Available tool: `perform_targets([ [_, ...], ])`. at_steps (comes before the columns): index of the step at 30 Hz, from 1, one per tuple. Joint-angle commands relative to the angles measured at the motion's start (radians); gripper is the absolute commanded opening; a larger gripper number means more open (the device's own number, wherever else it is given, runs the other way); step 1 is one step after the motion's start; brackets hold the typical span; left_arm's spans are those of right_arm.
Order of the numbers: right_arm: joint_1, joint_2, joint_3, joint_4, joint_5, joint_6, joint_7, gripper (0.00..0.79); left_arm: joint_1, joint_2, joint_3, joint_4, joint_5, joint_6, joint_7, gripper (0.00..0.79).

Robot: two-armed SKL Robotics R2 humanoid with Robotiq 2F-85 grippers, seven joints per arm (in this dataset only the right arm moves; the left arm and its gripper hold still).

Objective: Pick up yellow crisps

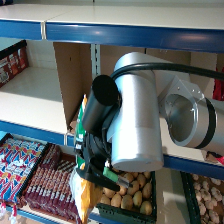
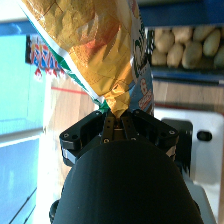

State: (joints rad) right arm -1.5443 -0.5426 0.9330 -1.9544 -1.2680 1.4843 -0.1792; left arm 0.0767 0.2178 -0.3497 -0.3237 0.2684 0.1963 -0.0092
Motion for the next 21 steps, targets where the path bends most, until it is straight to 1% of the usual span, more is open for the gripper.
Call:
perform_targets([
  [1, 0.006, -0.009, -0.006, 0.000, -0.059, -0.001, 0.003, 0.000, 0.000, 0.000, 0.000, 0.000, 0.000, 0.000, 0.000, 0.000],
  [9, 0.022, -0.014, 0.002, 0.002, -0.155, 0.000, 0.010, 0.003, 0.000, 0.000, 0.000, 0.000, 0.000, 0.000, 0.000, 0.000],
  [17, 0.044, -0.015, 0.019, 0.004, -0.198, 0.001, 0.012, 0.002, 0.000, 0.000, 0.000, 0.000, 0.000, 0.000, 0.000, 0.000],
  [20, 0.058, -0.014, 0.026, 0.004, -0.201, -0.001, 0.013, 0.000, 0.000, 0.000, 0.000, 0.000, 0.000, 0.000, 0.000, 0.000],
  [21, 0.067, -0.013, 0.030, 0.004, -0.201, -0.001, 0.013, 0.000, 0.000, 0.000, 0.000, 0.000, 0.000, 0.000, 0.000, 0.000],
])
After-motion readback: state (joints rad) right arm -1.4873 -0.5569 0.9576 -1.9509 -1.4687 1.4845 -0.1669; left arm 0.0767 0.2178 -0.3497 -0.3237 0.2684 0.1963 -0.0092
